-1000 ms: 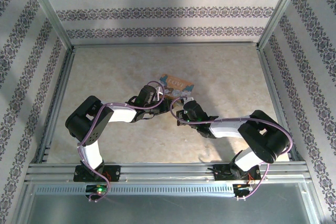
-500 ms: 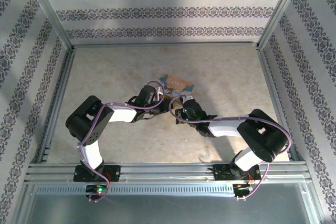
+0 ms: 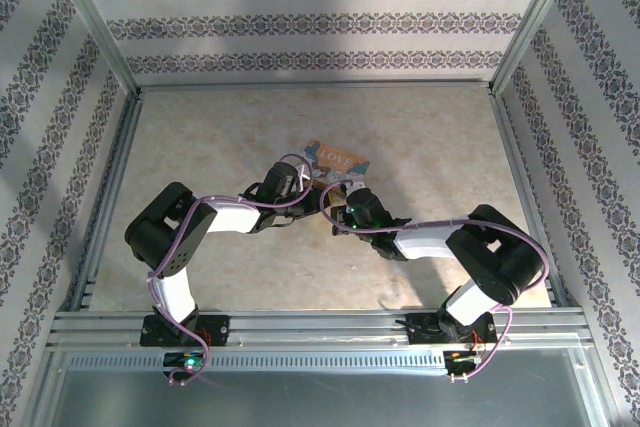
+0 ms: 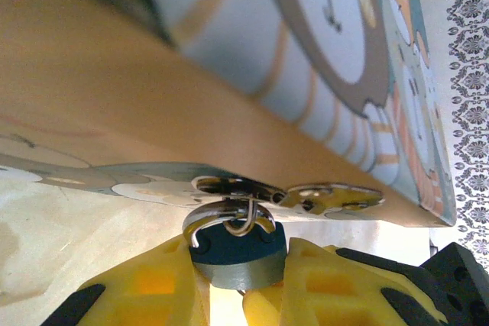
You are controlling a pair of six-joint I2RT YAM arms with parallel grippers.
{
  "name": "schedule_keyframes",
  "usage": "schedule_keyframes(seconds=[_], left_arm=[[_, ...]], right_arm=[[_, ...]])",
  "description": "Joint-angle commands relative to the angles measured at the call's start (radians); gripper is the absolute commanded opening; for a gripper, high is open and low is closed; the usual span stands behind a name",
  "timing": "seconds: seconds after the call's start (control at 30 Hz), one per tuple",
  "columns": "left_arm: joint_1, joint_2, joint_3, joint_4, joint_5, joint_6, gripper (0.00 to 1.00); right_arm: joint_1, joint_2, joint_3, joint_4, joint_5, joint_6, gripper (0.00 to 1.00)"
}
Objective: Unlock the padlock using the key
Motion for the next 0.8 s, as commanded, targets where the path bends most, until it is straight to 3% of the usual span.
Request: schedule_keyframes(seconds=[0.0,0.77], left_arm=[[-0.015,0.008,0.019,0.06,0.031,-0.006,0.22],[-0.025,0.013,0.026,0.079,0.055,-0.042,0.22]], right_arm=[[-0.011,-0.005,-0.028,0.177,-0.05,0.024,0.0],[-0.111,0.122,0.01,0.439,-0.205,-0.004,0.0]])
